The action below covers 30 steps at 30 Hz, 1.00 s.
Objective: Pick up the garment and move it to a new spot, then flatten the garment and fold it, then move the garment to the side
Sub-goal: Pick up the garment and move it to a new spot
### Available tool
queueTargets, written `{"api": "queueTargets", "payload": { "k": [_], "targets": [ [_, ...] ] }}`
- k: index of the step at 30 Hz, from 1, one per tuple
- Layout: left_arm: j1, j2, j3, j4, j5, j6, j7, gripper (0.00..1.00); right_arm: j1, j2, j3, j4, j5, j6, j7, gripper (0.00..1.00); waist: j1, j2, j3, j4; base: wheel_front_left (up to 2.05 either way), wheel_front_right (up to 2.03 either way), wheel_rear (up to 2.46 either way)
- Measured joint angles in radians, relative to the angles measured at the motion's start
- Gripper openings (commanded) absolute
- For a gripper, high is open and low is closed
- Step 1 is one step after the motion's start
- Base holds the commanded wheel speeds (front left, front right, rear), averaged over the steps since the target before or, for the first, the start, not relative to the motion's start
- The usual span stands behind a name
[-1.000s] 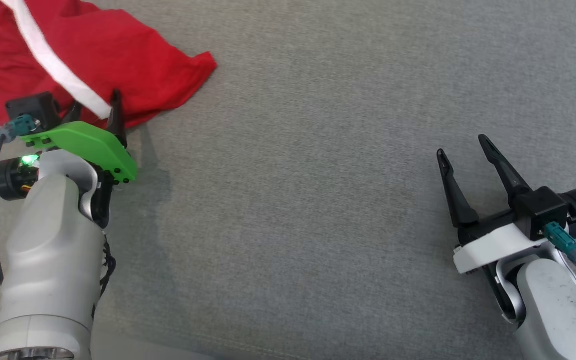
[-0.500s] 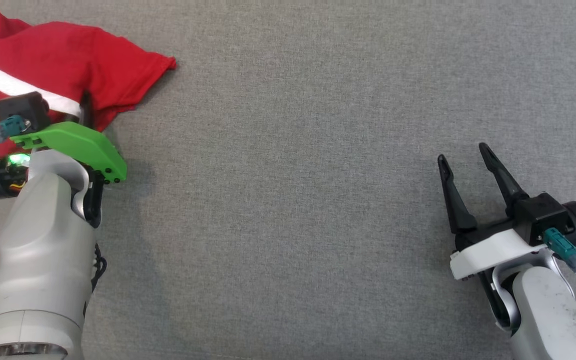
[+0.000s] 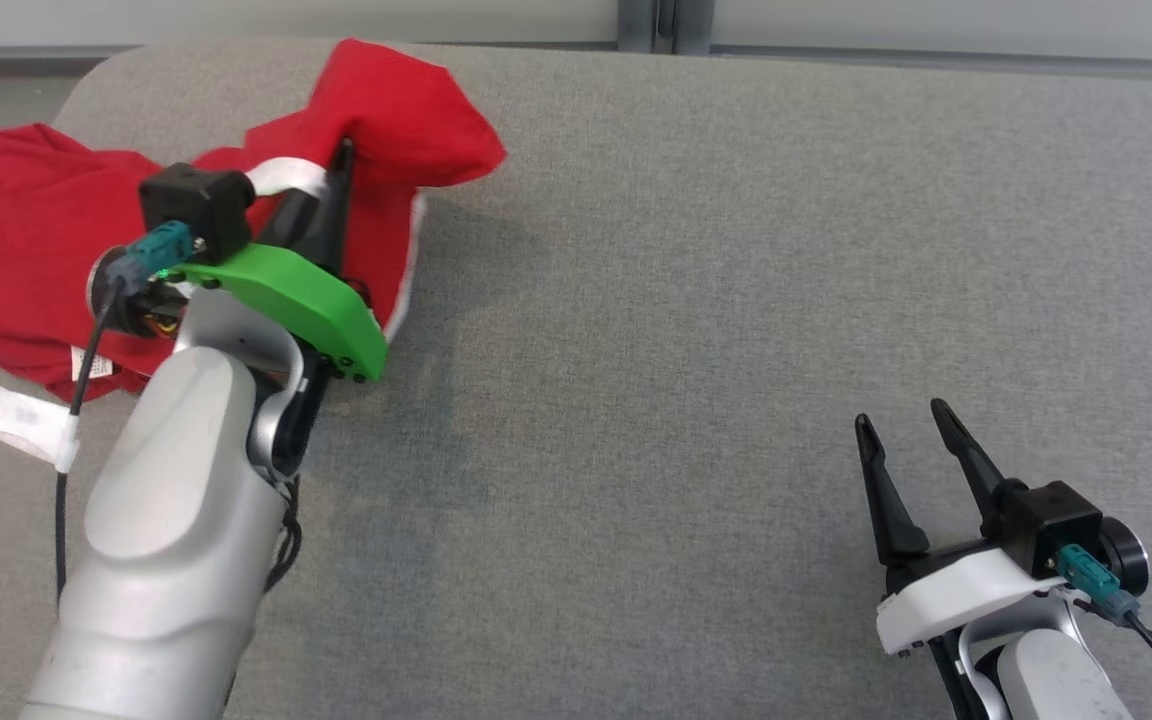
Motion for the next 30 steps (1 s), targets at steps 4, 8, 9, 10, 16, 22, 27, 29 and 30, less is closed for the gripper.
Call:
{"api": "queueTargets", "payload": {
  "k": [4, 8, 9, 10, 16, 22, 27, 29, 30],
  "targets": [
    [0.113, 0.007, -0.067, -0.302, -0.061, 0.0, 0.117, 0.0, 0.029, 0.011, -0.01, -0.002, 0.0, 0.0, 0.0, 1.0, 0.0, 0.0, -0.053, -0.03, 0.0, 0.0, 0.0],
    [0.221, 0.001, -0.125, -0.563, -0.117, 0.003, 0.233, 0.0, 0.043, 0.016, -0.011, 0.0, 0.0, 0.0, 0.0, 1.0, 0.0, 0.0, -0.086, -0.083, 0.0, 0.0, 0.0],
    [0.246, -0.004, -0.144, -0.617, -0.128, 0.008, 0.258, 0.0, 0.044, 0.018, -0.012, 0.0, 0.001, 0.0, 0.0, 1.0, 0.0, 0.0001, -0.093, -0.099, 0.0, 0.0, 0.0],
    [0.263, -0.007, -0.157, -0.652, -0.141, 0.009, 0.278, 0.0, 0.045, 0.019, -0.01, -0.001, 0.001, 0.0, 0.0, 1.0, 0.0, 0.0001, -0.098, -0.113, 0.0, 0.0, 0.0],
    [0.336, -0.033, -0.209, -0.699, -0.181, 0.044, 0.355, 0.0, 0.049, 0.026, 0.0, 0.0, 0.005, 0.0, 0.0, 1.0, -0.0001, 0.0001, -0.116, -0.226, 0.0, 0.0, 0.0],
    [0.341, -0.078, -0.208, -0.407, -0.234, 0.045, 0.319, 0.0, 0.052, 0.031, 0.005, -0.005, 0.008, 0.0, 0.0, 1.0, 0.0, 0.0001, -0.117, -0.346, 0.0, 0.0, 0.0],
    [0.255, -0.111, -0.218, -0.129, -0.255, 0.027, 0.216, 0.0, 0.048, 0.033, 0.007, -0.009, 0.009, 0.0, 0.0, 1.0, -0.0001, 0.0001, -0.104, -0.422, 0.0, 0.0, 0.0],
    [0.226, -0.115, -0.25, -0.016, -0.251, 0.018, 0.168, 0.0, 0.041, 0.033, 0.011, -0.007, 0.009, 0.0, 0.0, 1.0, 0.0, 0.0001, -0.096, -0.446, 0.0, 0.0, 0.0],
    [0.217, -0.118, -0.266, 0.019, -0.251, 0.016, 0.15, 0.0, 0.038, 0.034, 0.013, -0.007, 0.008, 0.0, 0.0, 1.0, 0.0, 0.0001, -0.092, -0.454, 0.0, 0.0, 0.0]
  ]
}}
